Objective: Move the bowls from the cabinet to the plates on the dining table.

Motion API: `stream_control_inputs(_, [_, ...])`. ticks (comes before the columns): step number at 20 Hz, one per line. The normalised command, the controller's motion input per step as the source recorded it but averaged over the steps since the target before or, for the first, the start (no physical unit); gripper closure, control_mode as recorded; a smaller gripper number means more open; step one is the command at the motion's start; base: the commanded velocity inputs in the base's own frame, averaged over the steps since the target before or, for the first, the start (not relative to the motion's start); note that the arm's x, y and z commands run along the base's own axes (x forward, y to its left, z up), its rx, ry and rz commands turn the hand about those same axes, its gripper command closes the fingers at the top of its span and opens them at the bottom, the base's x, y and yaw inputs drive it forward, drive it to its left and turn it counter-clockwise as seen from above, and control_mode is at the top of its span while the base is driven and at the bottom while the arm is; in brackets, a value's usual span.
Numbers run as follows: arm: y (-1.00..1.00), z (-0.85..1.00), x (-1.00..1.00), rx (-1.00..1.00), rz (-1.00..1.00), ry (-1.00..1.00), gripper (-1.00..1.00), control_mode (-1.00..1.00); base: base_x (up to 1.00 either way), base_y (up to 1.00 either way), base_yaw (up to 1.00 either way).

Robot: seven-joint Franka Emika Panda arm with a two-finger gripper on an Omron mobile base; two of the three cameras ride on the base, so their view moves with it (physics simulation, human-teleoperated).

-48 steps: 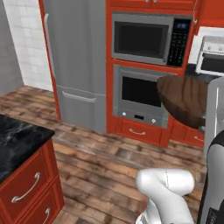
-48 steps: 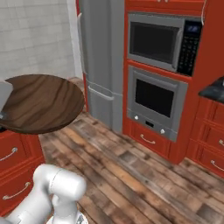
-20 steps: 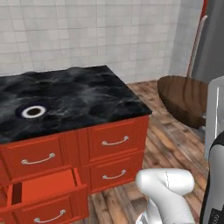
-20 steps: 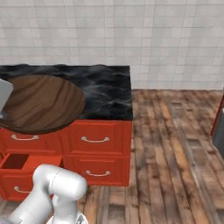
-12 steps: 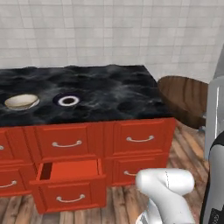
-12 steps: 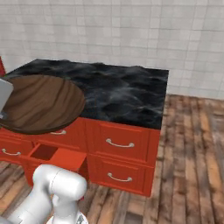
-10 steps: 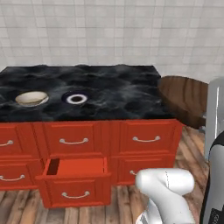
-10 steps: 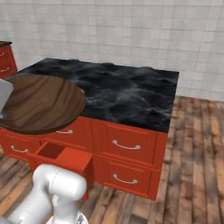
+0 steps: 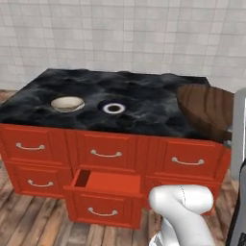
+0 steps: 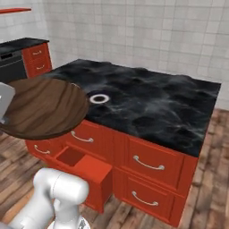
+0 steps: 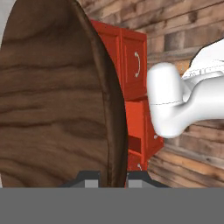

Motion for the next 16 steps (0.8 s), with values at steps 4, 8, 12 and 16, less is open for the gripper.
stream_control_inputs(4, [0.0,0.0,0.0,0.0,0.0,0.0,1.0,1.0,1.0,0.33,0.0])
stream_control_inputs(8, [0.0,0.0,0.0,0.0,0.0,0.0,1.0,1.0,1.0,0.3,0.0])
stream_control_inputs(12, [0.0,0.0,0.0,0.0,0.0,0.0,1.0,1.0,1.0,0.06,0.01])
stream_control_inputs(16, [0.0,0.0,0.0,0.0,0.0,0.0,1.0,1.0,1.0,-0.01,0.05])
